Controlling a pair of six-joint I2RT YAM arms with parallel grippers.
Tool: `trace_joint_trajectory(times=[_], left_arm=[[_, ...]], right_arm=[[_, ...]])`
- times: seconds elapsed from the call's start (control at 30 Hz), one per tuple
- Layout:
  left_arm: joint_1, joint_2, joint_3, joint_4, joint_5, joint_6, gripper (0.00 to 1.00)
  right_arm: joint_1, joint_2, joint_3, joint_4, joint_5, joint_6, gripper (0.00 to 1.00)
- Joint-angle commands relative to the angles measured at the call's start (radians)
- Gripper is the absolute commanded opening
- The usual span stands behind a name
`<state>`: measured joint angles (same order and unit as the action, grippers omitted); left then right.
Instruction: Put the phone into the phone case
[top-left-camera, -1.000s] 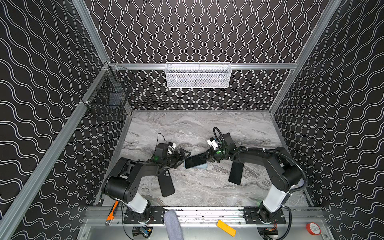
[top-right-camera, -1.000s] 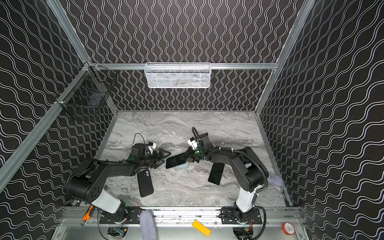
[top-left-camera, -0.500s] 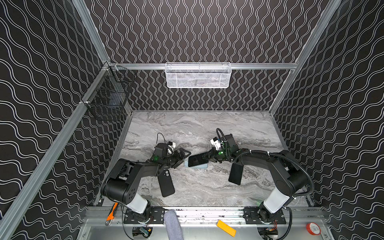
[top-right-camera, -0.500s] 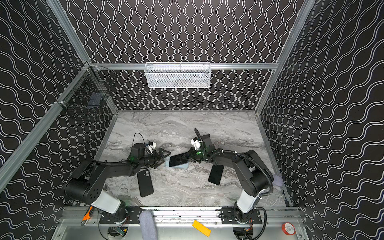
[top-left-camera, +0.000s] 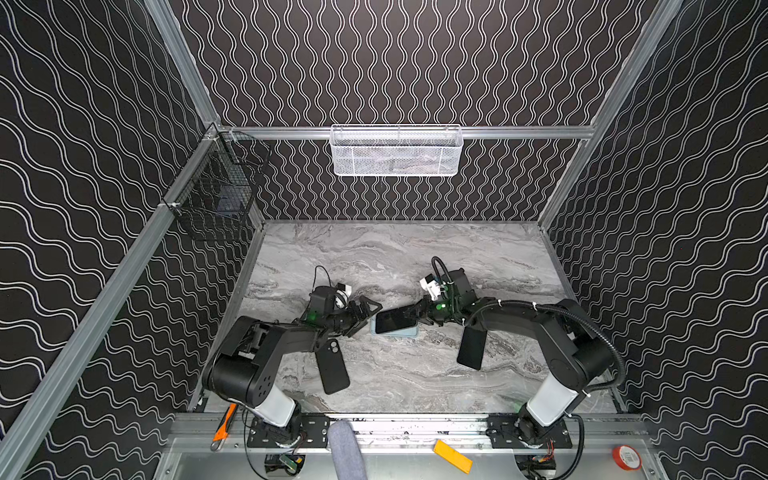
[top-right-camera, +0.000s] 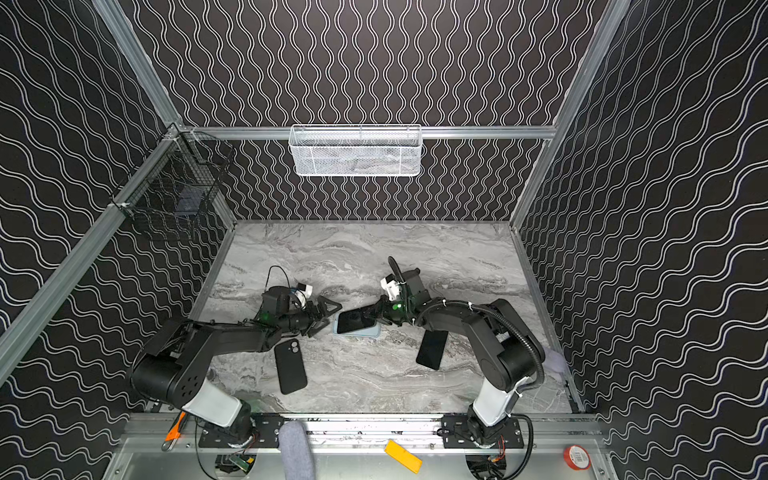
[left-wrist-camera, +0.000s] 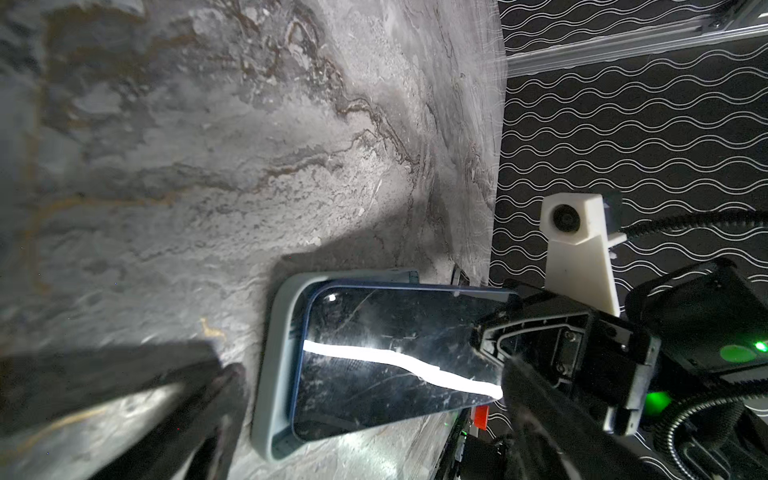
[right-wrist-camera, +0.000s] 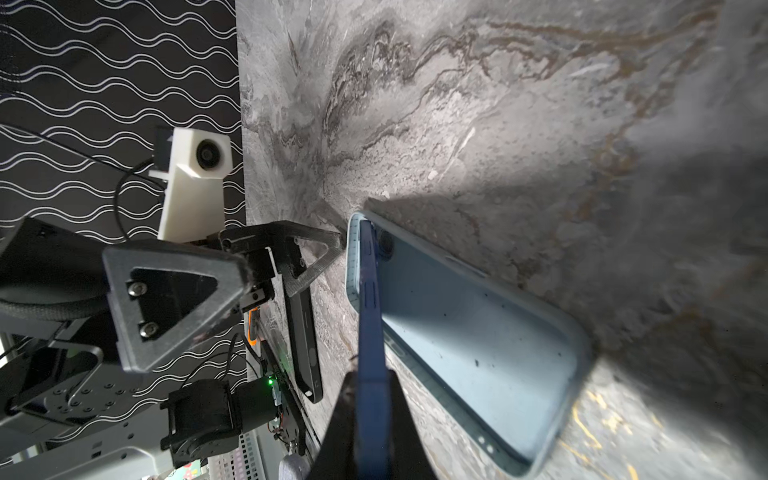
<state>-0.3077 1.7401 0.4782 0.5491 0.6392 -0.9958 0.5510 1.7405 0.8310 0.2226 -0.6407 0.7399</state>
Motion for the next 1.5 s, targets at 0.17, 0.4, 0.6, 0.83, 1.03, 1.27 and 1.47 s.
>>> trace_joint_trajectory(times=[0.17, 0.4, 0.6, 0.83, 1.03, 1.27, 1.47], left_arm=[[-0.003, 0.041, 0.0, 0.098, 0.013, -0.042, 0.99], [-0.005, 0.031, 0.005, 0.078, 0.008, -0.033, 0.99], [-0.005, 0.022, 0.008, 0.066, 0.008, -0.029, 0.98], [-0.005, 0.015, 0.01, 0.058, 0.004, -0.029, 0.99], [-0.005, 0.007, 0.011, 0.048, -0.001, -0.024, 0.99], [-0.005, 0.004, 0.011, 0.046, 0.001, -0.023, 0.99], [-0.007, 0.001, 0.013, 0.045, 0.0, -0.027, 0.99]], right_arm=[[0.021, 0.05, -0.004, -0.034, 0.045, -0.001, 0.0], [0.031, 0.082, -0.004, -0.043, 0.074, -0.012, 0.0], [0.037, 0.084, 0.005, -0.115, 0.154, -0.054, 0.0], [0.045, 0.053, 0.027, -0.214, 0.261, -0.113, 0.18], [0.05, 0.034, 0.048, -0.275, 0.332, -0.145, 0.49], [0.05, -0.014, 0.067, -0.329, 0.381, -0.174, 0.78], [0.05, -0.053, 0.092, -0.368, 0.388, -0.189, 0.89]])
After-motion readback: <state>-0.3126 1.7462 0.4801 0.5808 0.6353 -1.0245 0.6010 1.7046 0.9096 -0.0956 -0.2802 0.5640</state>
